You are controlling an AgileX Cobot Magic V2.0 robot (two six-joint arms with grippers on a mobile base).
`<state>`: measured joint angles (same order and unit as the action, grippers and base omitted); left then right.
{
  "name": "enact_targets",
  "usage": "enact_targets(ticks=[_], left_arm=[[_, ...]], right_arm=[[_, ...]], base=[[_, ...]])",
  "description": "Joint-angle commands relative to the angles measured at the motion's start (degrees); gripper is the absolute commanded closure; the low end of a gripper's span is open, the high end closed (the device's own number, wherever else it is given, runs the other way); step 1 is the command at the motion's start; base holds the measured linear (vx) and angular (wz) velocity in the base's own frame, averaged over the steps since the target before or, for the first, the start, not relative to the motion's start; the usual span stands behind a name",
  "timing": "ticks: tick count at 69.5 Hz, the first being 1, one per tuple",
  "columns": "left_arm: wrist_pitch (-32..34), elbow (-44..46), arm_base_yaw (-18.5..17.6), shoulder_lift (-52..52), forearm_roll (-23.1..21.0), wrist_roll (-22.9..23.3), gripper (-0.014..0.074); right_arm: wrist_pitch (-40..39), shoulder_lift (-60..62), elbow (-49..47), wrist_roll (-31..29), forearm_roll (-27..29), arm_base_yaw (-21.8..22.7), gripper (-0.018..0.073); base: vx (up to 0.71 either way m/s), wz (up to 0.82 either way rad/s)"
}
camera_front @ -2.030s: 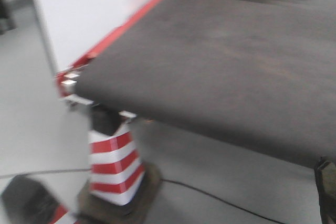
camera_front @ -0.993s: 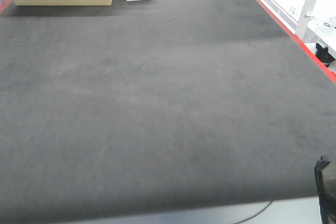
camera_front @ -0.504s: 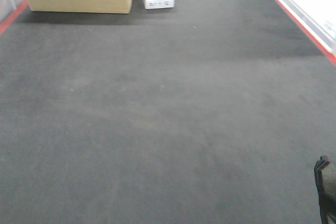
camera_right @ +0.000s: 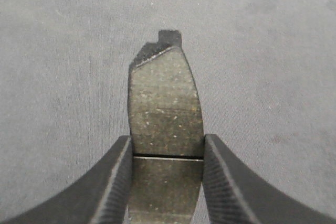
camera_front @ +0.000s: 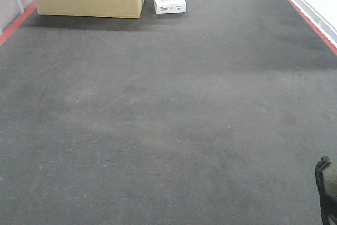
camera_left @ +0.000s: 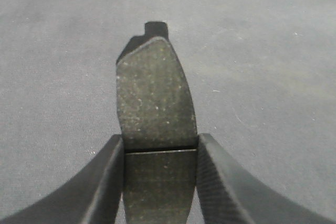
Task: Move and align brake pads A on conveyor
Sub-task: 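Position the base over the conveyor belt holding both pads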
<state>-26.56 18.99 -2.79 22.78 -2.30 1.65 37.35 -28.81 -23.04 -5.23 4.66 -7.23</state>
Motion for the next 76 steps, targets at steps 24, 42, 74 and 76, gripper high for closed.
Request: enact_targets(ticks=[24, 42, 74, 76], left_arm=[[5.5, 1.6, -0.3, 0.3, -0.3, 0.0, 0.0451], [5.5, 1.6, -0.3, 0.3, -0.3, 0.0, 0.0451], [5.6, 1.6, -0.3, 0.3, -0.2, 0.0, 0.0451], [5.6, 1.6, -0.3, 0.3, -0.2, 0.0, 0.0451]], right_arm=[[-4.6, -0.2, -1.6, -0.4, 0.0, 0.0, 0.0480], [-4.6, -0.2, -1.6, -0.4, 0.0, 0.0, 0.0480], [-4.6, -0.2, -1.6, -0.4, 0.0, 0.0, 0.0480], [-4.6, -0.2, -1.6, -0.4, 0.0, 0.0, 0.0480]], base=[[0.01, 0.01], [0.00, 0.00], [0.00, 0.00], [0.00, 0.00]])
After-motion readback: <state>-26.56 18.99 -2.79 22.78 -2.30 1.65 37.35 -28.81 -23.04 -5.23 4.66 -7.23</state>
